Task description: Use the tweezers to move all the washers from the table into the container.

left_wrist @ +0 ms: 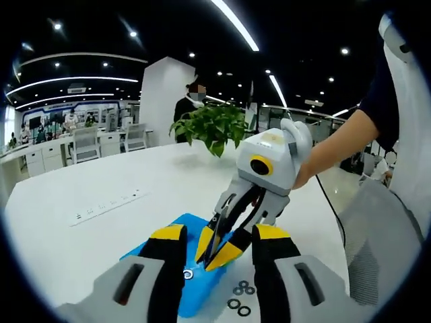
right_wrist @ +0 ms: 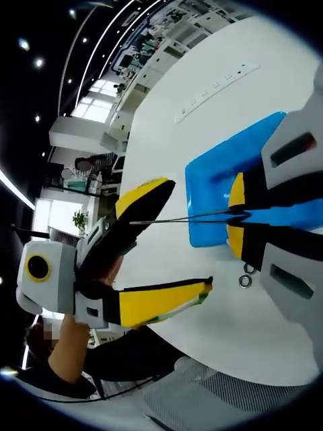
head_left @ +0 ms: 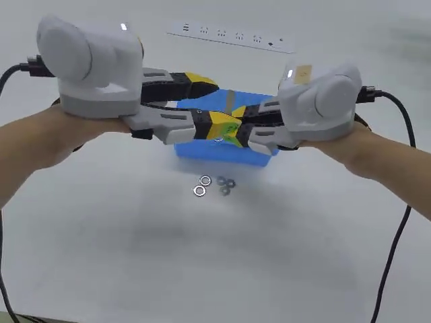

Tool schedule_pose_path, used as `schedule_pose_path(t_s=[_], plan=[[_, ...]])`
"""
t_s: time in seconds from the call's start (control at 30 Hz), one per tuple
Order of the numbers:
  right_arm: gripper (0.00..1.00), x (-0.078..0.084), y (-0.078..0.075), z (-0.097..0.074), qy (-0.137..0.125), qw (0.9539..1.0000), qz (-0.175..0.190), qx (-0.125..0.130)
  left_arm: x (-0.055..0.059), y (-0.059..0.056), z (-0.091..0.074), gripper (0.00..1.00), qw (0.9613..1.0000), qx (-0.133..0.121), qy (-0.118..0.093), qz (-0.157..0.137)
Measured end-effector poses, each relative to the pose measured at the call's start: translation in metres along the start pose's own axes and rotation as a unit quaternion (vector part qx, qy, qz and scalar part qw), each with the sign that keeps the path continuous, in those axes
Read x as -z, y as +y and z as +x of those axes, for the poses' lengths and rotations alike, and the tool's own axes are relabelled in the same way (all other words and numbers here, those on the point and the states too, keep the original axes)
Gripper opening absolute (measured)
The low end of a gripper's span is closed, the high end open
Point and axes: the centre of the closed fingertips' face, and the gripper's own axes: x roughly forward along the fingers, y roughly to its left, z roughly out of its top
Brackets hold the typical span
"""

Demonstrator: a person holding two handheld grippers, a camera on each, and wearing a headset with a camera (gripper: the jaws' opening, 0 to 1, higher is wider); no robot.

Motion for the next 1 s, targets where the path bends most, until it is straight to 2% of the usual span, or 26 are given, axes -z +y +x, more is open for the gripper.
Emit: schedule_pose_path(t_s=[0.23,0.4,0.6,0.73,0.87,0.97,1.0], plan=[[0.08,-0.001,0.006,0.000,0.002,0.9998,-0.016,-0.011,-0.005,-0.007,0.002,0.28,0.9996,0.023,0.010,0.015],[0.08,0.001,0.008,0.001,0.005,0.9996,-0.022,-0.016,-0.006,-0.013,0.001,0.22,0.9986,0.037,0.022,0.031],[0.08,0.000,0.008,0.001,0.005,0.9995,-0.024,-0.019,-0.001,-0.021,0.000,0.17,0.9965,0.052,0.044,0.049],[0.08,0.000,0.010,0.001,0.007,0.9994,-0.027,-0.022,-0.002,-0.019,-0.001,0.12,0.9961,0.050,0.043,0.059],[0.08,0.000,0.012,0.001,0.010,0.9991,-0.033,-0.024,-0.002,-0.021,0.000,0.08,0.9932,0.053,0.053,0.090],[0.08,0.000,0.014,0.000,0.013,0.9989,-0.037,-0.026,-0.001,-0.022,-0.001,0.08,0.9919,0.056,0.058,0.098],[0.08,0.001,0.014,0.000,0.014,0.9989,-0.038,-0.024,-0.001,-0.020,-0.001,0.07,0.9904,0.052,0.058,0.114]])
